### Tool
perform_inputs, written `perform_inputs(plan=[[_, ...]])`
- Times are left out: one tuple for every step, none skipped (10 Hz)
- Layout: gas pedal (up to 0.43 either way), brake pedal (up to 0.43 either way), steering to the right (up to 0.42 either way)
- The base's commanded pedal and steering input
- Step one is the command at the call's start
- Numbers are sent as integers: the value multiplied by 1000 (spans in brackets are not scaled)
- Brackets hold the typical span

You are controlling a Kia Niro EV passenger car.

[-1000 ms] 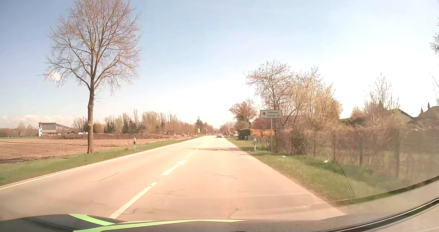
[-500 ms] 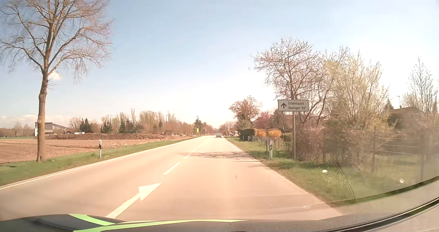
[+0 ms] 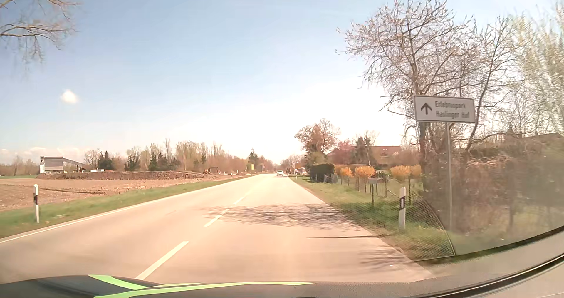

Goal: Follow the waypoints while adhering to traffic rules and regulations

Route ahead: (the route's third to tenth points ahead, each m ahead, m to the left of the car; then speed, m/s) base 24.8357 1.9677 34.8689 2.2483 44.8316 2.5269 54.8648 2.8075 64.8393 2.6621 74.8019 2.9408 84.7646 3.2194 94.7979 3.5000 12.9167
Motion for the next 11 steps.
perform_inputs(plan=[[98,0,0],[98,0,-1],[87,0,0],[87,0,-1],[87,0,-1],[87,0,-1],[87,0,-2],[79,0,-3],[79,0,-3],[79,0,-3],[79,0,-3]])
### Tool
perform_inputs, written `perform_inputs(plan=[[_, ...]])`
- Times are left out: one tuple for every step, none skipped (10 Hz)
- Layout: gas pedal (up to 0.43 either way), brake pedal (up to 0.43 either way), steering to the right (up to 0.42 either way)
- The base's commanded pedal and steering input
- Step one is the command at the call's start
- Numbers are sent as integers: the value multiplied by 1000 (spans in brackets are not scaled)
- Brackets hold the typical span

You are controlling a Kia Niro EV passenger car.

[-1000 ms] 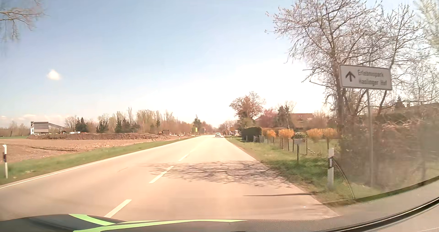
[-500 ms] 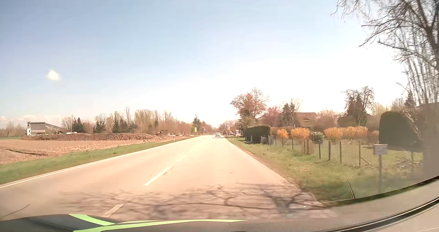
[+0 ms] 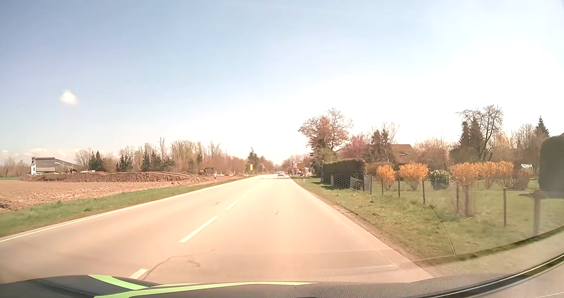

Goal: Follow the waypoints while adhering to traffic rules and regulations

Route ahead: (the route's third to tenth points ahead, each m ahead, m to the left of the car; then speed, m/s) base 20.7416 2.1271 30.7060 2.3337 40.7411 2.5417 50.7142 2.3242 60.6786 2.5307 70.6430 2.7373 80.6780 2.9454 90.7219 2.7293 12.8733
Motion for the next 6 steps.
perform_inputs(plan=[[79,0,-3],[67,0,-3],[67,0,-3],[67,0,-3],[67,0,-2],[67,0,-2]])
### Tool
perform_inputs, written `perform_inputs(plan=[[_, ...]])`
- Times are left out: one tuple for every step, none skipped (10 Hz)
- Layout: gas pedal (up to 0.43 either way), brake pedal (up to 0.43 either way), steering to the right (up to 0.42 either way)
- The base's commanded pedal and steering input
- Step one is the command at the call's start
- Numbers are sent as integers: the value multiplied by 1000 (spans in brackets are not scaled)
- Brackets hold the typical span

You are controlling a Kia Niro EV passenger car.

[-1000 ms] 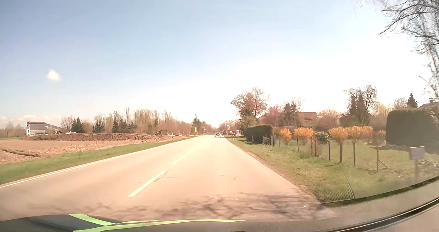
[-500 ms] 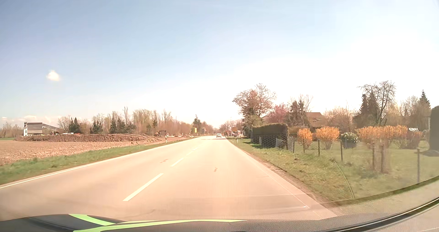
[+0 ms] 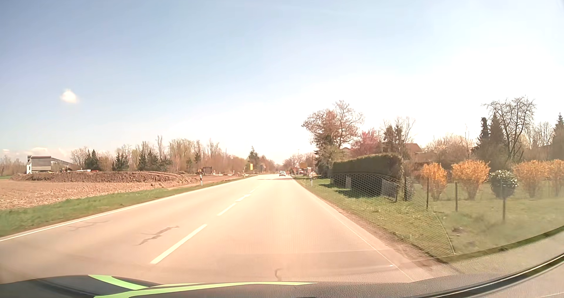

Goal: Follow the waypoints while adhering to traffic rules and regulations

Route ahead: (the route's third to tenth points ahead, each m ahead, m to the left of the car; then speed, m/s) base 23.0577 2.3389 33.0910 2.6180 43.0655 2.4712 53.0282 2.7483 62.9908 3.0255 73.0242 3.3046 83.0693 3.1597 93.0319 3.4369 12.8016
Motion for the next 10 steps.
perform_inputs(plan=[[67,0,-2],[67,0,-2],[67,0,-1],[67,0,-2],[67,0,-1],[67,0,-1],[67,0,-1],[67,0,0],[79,0,0],[79,0,1]])
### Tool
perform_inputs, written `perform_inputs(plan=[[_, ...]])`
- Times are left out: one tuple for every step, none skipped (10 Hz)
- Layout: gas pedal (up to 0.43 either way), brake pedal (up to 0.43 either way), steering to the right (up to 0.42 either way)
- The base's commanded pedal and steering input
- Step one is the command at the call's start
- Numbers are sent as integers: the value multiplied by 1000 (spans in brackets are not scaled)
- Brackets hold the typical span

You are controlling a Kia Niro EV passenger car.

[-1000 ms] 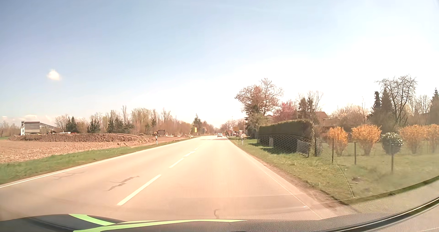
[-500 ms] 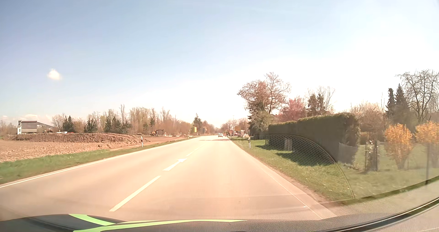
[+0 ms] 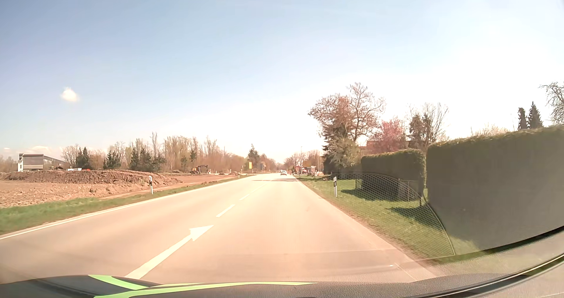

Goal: Follow the waypoints while adhering to traffic rules and regulations

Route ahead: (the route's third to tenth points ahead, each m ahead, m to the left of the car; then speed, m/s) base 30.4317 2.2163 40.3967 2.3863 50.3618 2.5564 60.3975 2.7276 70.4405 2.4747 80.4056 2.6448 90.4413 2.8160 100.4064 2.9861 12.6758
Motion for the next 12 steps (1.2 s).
perform_inputs(plan=[[79,0,1],[79,0,1],[79,0,1],[79,0,1],[87,0,1],[87,0,1],[87,0,2],[87,0,2],[87,0,2],[87,0,1],[87,0,1],[87,0,1]])
